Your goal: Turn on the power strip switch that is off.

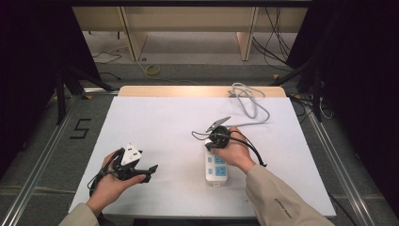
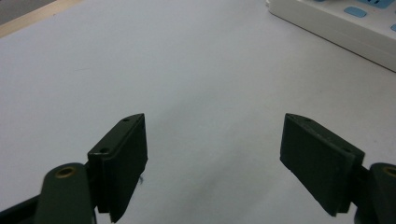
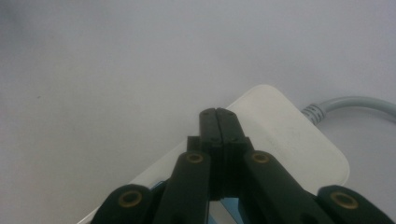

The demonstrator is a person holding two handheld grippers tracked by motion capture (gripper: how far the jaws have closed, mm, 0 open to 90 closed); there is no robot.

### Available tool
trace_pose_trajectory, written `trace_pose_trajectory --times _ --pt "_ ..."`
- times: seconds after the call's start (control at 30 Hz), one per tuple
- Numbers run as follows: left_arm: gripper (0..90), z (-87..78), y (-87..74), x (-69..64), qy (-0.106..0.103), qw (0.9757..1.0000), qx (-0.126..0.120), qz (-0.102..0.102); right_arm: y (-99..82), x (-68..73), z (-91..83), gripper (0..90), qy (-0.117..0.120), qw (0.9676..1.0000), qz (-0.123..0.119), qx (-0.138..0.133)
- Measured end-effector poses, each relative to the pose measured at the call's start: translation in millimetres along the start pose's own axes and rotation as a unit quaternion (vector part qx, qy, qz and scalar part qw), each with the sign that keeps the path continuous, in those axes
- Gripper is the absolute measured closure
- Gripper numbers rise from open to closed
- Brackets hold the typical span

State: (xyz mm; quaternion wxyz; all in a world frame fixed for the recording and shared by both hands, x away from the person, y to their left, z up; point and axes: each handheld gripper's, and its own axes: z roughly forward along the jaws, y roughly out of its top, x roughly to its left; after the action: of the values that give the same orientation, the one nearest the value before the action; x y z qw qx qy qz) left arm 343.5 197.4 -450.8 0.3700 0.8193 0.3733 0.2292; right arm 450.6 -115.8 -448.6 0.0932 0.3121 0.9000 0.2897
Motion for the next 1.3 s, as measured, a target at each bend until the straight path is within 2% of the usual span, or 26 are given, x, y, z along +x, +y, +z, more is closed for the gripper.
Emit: trace_pose_trajectory --times 0.47,0.6,0.73,0.87,1.07,1.3 --pt "23.2 0.5 -0.2 0.2 0.000 1.0000 -0.001 -0.002 -1.5 -0.5 0.5 90.0 0.000 1.0000 0.002 -0.004" --pt "23.2 0.7 -0.3 0.4 -0.001 1.0000 -0.001 -0.001 -1.0 -2.3 -0.7 90.0 -0.011 0.9999 -0.008 -0.005" --pt "23.2 0.7 -0.2 0.1 -0.001 1.0000 -0.001 -0.001 -1.5 -1.1 -2.7 90.0 -0.010 0.9998 -0.008 -0.016" --pt "23.2 0.9 0.1 -0.4 0.000 1.0000 -0.001 0.000 -0.5 -2.4 -11.3 90.0 -0.011 0.9994 0.002 -0.033" --pt "23.2 1.4 0.3 -0.2 0.000 1.0000 0.000 0.000 -5.5 -7.6 -17.7 88.8 -0.013 0.9991 0.015 -0.038" --pt "23.2 2.5 0.3 0.1 -0.002 1.0000 0.002 -0.002 -9.9 -12.9 -28.1 86.4 -0.020 0.9983 0.019 -0.052"
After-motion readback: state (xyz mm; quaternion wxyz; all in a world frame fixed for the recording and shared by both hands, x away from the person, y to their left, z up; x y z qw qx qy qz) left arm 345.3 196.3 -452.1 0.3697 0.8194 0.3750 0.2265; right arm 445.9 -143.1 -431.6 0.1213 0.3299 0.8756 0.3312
